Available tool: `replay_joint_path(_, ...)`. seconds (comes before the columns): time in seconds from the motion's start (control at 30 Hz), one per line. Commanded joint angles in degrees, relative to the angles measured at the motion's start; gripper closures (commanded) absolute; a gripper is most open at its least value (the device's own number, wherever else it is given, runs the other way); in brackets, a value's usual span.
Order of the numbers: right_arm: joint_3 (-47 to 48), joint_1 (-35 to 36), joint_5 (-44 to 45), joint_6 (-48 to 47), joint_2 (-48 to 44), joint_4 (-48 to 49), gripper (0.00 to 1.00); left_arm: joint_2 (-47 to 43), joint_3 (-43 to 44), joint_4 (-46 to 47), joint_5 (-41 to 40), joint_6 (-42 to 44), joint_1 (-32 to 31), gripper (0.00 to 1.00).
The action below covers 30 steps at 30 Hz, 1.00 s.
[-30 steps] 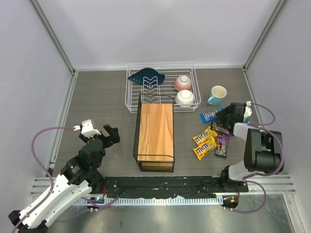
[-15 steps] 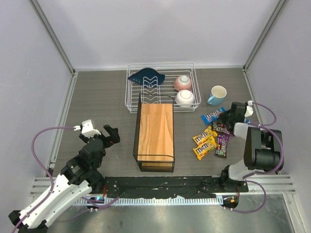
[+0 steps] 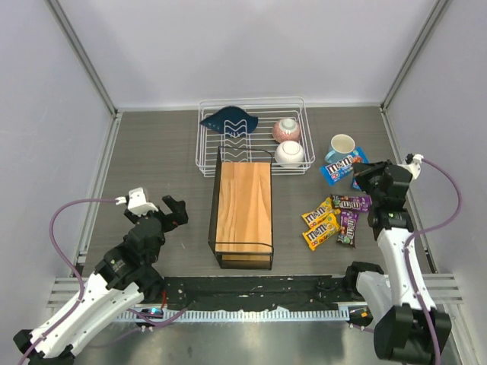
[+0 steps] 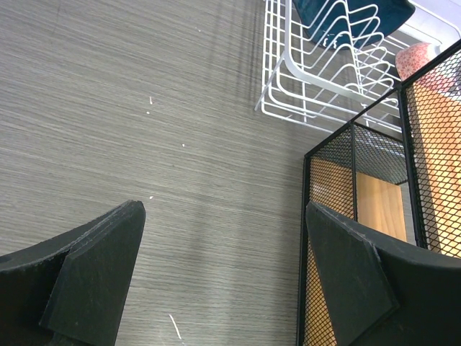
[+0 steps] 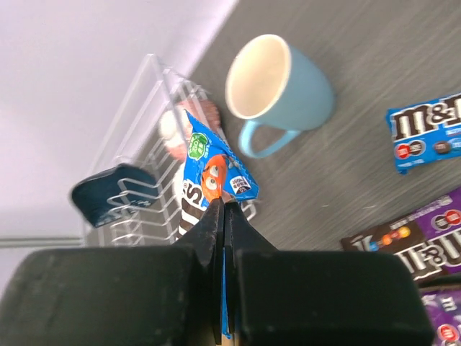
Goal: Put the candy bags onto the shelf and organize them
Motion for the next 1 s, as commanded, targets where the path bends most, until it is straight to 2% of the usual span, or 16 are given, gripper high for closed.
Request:
replay_joint_path(0.0, 5.92, -0.15, -5.66, 2.53, -7.86, -11.09, 0.99, -0.25, 1.85, 0.93, -0.32, 0.36, -0.19, 0.0)
replay_joint_path(0.17, 11.12, 0.81, -9.0, 5.34, -11.12, -15.24, 0.99, -0.24, 2.46, 0.22, 0.12, 0.09, -0.1, 0.0)
replay_joint_path(0.33, 14.37, 4.24, -6.02, 6.49, -12.36, -16.3, 0.99, -0.42, 2.99, -0.13, 0.47, -0.17, -0.1, 0.0)
replay_joint_path(0.4, 15.42, 8.71, -3.74, 6.31, -11.05, -16.12, 0.99, -0.51, 2.82, -0.22, 0.65, -0.26, -0.1, 0.0)
replay_joint_path(0.43, 15.95, 11.08, 0.19, 5.88, -10.0, -16.12, 0.99, -0.42, 2.9, -0.13, 0.74, -0.26, -0.19, 0.0)
replay_joint_path(0.47, 16.48, 16.58, 3.1, 5.35, -8.85, -15.95, 0.99, -0.42, 2.82, -0.04, 0.74, -0.34, -0.1, 0.0)
replay_joint_path(0.6, 19.81, 28.73, 14.18, 3.94, -3.14, -14.11, 0.99, -0.68, 3.08, -0.83, 0.56, -0.26, -0.19, 0.0)
replay_joint_path(0.9, 18.69, 44.92, 28.86, 7.98, 1.08, -9.53, 0.99, -1.74, 2.55, -0.74, 0.74, -0.35, -0.1, 0.0)
replay_joint_path(0.97, 18.42, 50.63, 31.85, 8.68, 2.75, -8.74, 0.99, -1.65, 2.47, -0.75, 0.74, -0.35, -0.1, 0.0)
